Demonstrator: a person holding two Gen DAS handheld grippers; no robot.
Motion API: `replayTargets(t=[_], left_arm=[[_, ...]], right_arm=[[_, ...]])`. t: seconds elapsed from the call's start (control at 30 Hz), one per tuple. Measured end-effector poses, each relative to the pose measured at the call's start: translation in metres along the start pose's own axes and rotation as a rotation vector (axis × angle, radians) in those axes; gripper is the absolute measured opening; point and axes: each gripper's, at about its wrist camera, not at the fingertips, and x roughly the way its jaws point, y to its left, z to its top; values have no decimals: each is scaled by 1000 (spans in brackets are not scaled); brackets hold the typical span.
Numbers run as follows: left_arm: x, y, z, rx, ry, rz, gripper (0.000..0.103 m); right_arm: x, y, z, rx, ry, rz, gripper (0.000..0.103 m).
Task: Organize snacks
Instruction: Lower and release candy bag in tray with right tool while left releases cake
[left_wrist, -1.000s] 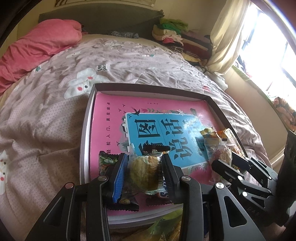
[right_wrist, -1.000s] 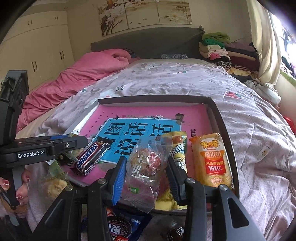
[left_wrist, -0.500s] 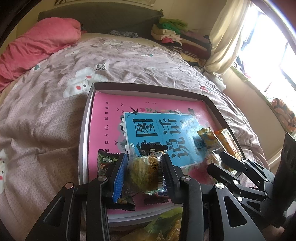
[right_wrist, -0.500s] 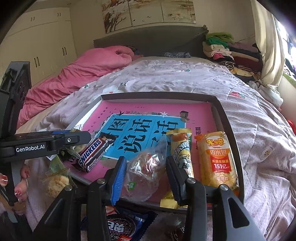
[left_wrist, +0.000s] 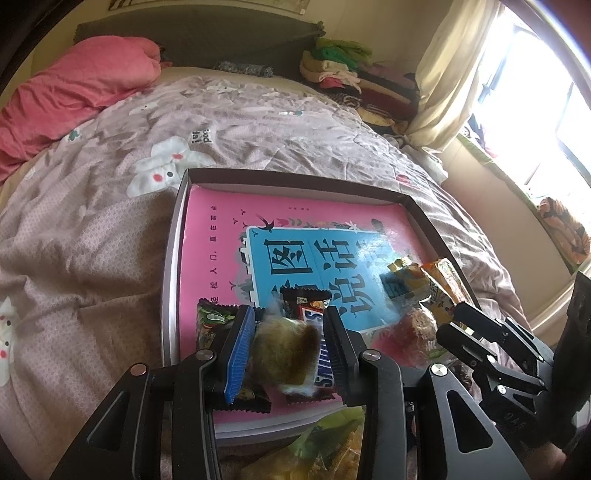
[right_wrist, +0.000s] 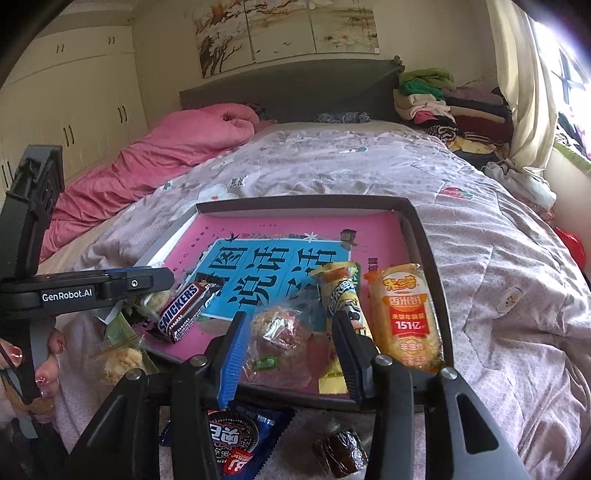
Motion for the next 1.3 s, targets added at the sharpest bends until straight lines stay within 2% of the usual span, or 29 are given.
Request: replayTargets(t=[0.23, 0.43, 0.57, 0.67, 1.3], left_arm=[[-4, 4, 2, -11, -2, -11, 40], [-10, 8, 3, -24, -5, -14, 52], [-16, 12, 4, -31, -10, -16, 54], [-19, 14, 4, -32, -13, -19, 60], [-42, 29, -1, -18, -20, 5, 65]], right_arm=[[-5, -3, 1, 15, -6, 8, 50], [-9, -3, 0, 16, -14, 17, 53], [-12, -2, -1, 12, -22, 17, 54], [-14, -3, 0, 18, -26, 14, 55], [-39, -34, 4, 113, -86, -26, 62]])
